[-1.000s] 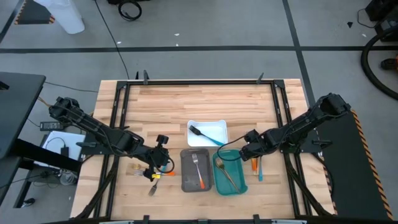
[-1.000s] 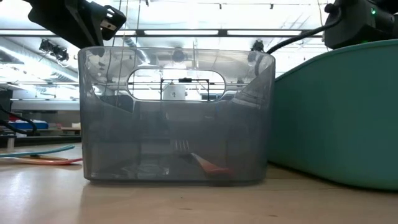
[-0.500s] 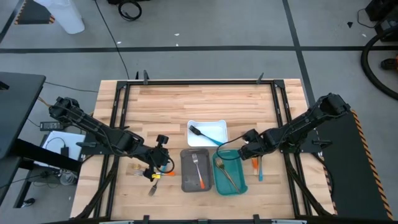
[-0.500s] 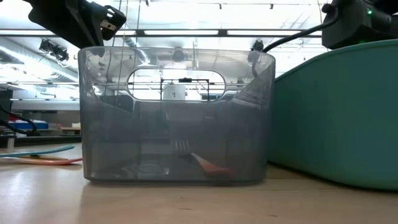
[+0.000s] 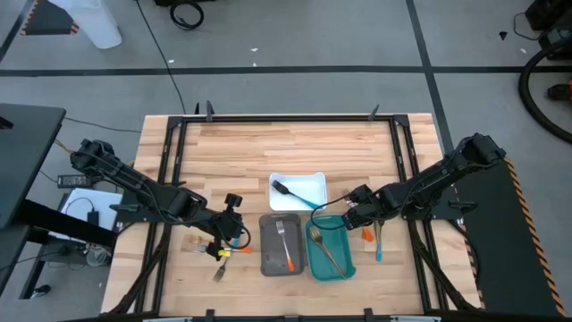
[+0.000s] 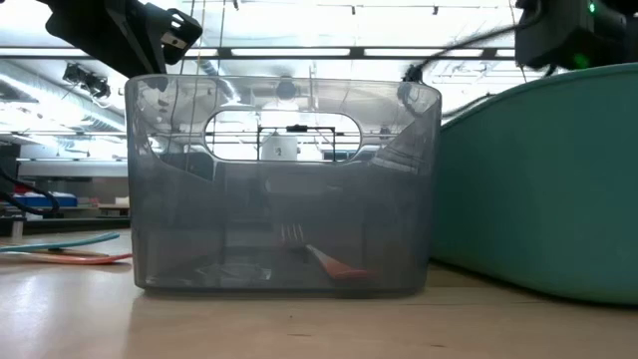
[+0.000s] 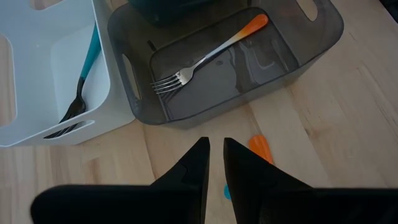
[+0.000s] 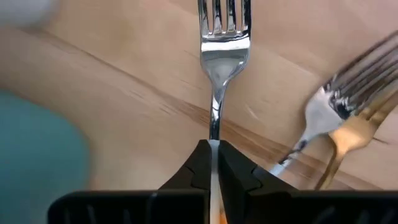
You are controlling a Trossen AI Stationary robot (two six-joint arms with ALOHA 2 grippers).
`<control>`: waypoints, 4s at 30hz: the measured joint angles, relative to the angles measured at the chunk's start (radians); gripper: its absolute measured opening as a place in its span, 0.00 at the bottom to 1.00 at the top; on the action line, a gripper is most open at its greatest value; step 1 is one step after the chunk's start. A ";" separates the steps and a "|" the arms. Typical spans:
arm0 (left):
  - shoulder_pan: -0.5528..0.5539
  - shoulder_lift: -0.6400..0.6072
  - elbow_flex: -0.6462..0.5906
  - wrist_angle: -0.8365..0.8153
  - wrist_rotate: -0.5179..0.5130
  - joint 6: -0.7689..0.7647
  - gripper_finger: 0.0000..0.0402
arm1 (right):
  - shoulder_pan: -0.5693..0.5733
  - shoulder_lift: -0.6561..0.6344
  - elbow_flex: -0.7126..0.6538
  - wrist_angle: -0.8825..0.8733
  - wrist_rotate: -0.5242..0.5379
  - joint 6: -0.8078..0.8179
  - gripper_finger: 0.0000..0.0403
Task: Sort silverware by color (type)
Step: Put the orange fork into the black bin
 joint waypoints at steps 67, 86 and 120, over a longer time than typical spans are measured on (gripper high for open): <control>-0.116 0.003 0.000 0.216 -0.263 -0.086 0.14 | -0.009 0.274 0.360 0.981 0.293 -0.789 0.05; -0.167 -0.073 0.001 0.173 -0.306 -0.093 0.14 | 0.003 0.378 0.489 0.948 0.283 -0.795 0.05; -0.169 -0.083 0.001 0.149 -0.287 -0.110 0.14 | 0.027 0.530 0.488 0.782 0.023 -0.499 0.05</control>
